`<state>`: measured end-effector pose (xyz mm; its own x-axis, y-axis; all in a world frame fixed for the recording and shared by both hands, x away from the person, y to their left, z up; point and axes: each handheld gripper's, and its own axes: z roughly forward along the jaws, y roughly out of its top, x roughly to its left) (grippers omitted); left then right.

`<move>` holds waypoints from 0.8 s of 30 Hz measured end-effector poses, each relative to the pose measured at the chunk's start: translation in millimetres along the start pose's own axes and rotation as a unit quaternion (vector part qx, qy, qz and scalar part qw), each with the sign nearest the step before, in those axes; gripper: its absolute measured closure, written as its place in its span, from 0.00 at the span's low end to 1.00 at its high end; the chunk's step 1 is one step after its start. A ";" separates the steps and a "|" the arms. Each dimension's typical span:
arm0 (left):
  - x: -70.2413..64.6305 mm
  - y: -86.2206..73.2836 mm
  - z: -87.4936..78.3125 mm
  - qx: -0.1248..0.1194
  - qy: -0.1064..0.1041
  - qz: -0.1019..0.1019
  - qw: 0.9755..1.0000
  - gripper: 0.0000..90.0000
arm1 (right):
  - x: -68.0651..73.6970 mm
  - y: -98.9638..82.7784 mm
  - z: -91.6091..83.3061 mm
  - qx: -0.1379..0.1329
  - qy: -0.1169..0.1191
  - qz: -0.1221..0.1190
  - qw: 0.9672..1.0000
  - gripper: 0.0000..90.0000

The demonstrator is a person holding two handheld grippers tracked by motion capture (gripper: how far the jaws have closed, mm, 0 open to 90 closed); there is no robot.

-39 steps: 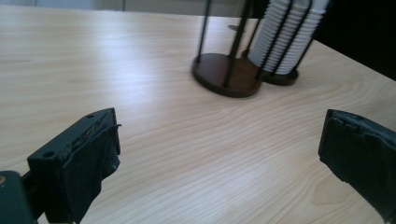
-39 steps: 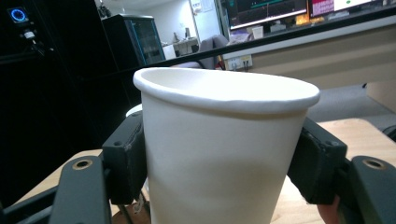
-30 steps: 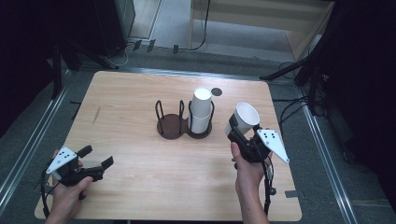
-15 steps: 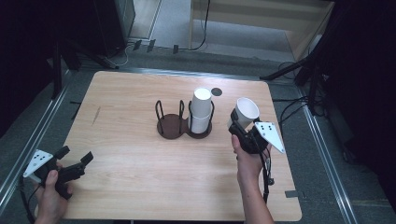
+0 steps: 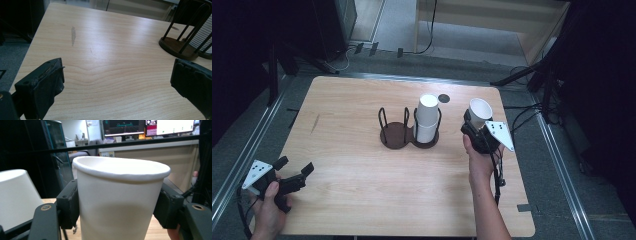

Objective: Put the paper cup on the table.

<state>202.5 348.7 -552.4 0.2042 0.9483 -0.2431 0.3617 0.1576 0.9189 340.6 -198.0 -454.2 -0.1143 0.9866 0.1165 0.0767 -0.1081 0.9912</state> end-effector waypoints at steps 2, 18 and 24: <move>-0.8 -0.3 0.9 0.001 0.000 0.003 1.000 0.00 | -1.2 -2.9 2.2 0.002 -0.003 -0.005 1.000 0.35; -0.5 -0.6 1.0 -0.002 0.000 0.000 1.000 0.00 | -11.6 -29.7 30.3 0.027 0.005 -0.015 1.000 0.36; -0.2 -0.7 0.6 -0.002 -0.002 -0.001 1.000 0.00 | -15.4 -42.5 42.4 0.031 0.002 -0.012 0.999 0.36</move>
<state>202.8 348.2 -553.2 0.2076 0.9465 -0.2470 0.3578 0.1615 0.9197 381.0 -203.4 -500.8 -0.1208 0.9883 0.0926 0.1344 -0.0761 0.9880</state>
